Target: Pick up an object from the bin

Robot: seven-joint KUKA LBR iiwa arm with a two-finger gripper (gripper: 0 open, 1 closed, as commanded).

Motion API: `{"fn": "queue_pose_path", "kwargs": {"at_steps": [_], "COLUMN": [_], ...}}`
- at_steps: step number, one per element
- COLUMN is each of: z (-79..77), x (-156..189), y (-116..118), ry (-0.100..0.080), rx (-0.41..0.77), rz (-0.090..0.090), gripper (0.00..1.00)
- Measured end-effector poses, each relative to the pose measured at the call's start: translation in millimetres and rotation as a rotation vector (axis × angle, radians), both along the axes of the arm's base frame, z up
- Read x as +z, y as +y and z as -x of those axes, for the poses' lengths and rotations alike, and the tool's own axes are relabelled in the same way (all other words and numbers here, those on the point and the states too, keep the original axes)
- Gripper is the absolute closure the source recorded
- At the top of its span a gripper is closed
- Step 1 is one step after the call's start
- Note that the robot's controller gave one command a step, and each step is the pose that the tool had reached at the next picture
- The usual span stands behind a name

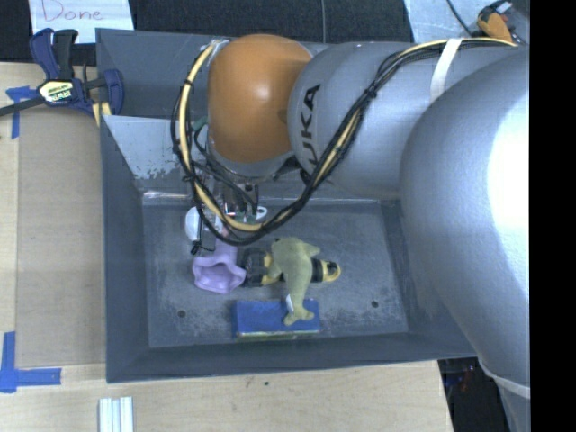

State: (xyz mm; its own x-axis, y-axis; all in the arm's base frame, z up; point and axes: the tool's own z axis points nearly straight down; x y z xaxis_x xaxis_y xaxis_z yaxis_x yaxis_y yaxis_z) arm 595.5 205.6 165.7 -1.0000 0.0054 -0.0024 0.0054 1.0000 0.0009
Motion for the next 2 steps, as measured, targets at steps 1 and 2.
{"fn": "queue_pose_path", "kwargs": {"at_steps": [1,2], "z": [0.0,7.1], "x": [0.0,114.1], "y": [0.0,5.8], "ry": [0.0,-0.001], "rx": [0.0,0.022], "rz": [0.0,0.0], "gripper": [0.0,0.0]}}
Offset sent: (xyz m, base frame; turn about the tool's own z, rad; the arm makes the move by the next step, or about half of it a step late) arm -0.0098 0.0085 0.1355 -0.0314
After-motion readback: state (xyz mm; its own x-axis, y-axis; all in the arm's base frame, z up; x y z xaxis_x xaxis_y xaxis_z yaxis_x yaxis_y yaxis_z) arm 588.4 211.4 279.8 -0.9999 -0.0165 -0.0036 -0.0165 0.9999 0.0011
